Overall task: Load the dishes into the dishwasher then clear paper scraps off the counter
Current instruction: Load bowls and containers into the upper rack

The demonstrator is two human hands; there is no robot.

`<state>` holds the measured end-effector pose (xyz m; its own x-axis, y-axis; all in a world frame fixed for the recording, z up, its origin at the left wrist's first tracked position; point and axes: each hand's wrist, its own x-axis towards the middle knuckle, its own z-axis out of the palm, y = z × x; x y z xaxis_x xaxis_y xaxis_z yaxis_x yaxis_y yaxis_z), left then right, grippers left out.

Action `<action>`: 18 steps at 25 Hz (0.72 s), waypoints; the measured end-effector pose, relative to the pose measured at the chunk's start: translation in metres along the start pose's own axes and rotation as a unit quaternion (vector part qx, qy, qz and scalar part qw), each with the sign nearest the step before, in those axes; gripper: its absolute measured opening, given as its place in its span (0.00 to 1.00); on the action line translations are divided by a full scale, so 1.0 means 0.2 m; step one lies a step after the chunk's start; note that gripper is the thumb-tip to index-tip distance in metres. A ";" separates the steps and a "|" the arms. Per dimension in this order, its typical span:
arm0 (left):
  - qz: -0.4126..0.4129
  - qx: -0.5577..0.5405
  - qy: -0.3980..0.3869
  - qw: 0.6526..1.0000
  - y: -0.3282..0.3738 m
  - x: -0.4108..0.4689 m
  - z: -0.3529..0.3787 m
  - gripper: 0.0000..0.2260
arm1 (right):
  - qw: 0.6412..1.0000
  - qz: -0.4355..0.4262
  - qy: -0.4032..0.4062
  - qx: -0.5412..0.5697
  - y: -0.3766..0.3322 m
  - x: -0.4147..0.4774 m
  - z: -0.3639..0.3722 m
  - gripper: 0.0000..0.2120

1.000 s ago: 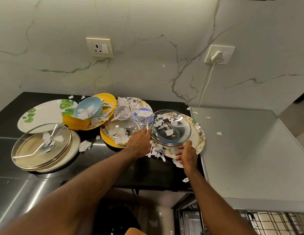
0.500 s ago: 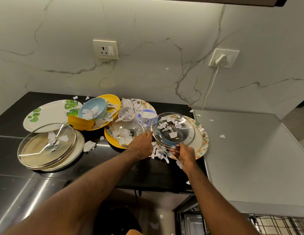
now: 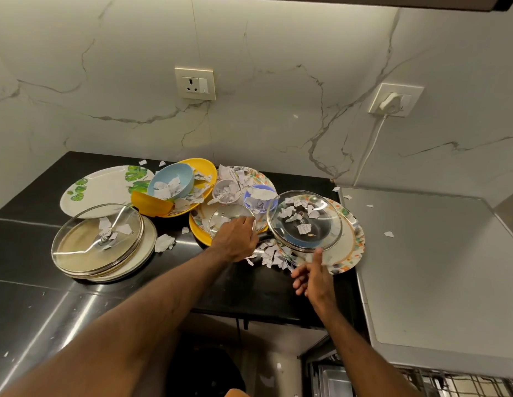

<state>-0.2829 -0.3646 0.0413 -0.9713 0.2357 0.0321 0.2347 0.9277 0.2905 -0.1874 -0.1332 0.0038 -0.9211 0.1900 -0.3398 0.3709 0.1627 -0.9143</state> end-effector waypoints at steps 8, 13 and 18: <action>-0.136 0.171 -0.024 0.976 -0.41 0.10 -0.18 0.28 | 0.824 -0.239 -0.158 -0.488 0.01 0.02 0.23 0.10; -0.189 0.276 -0.036 0.942 -0.71 0.06 -0.22 0.29 | 0.792 -0.220 -0.128 -0.555 -0.07 0.08 0.36 0.16; -0.181 0.351 -0.040 0.918 -0.81 0.01 -0.25 0.21 | 0.775 -0.226 -0.128 -0.576 -0.08 0.11 0.38 0.17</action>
<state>-0.3252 -0.5278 0.0414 -0.9912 -0.1301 -0.0243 -0.1079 0.9004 -0.4214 -0.2219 -0.2052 -0.0061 -0.9262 -0.3137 -0.2093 -0.2740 0.9411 -0.1982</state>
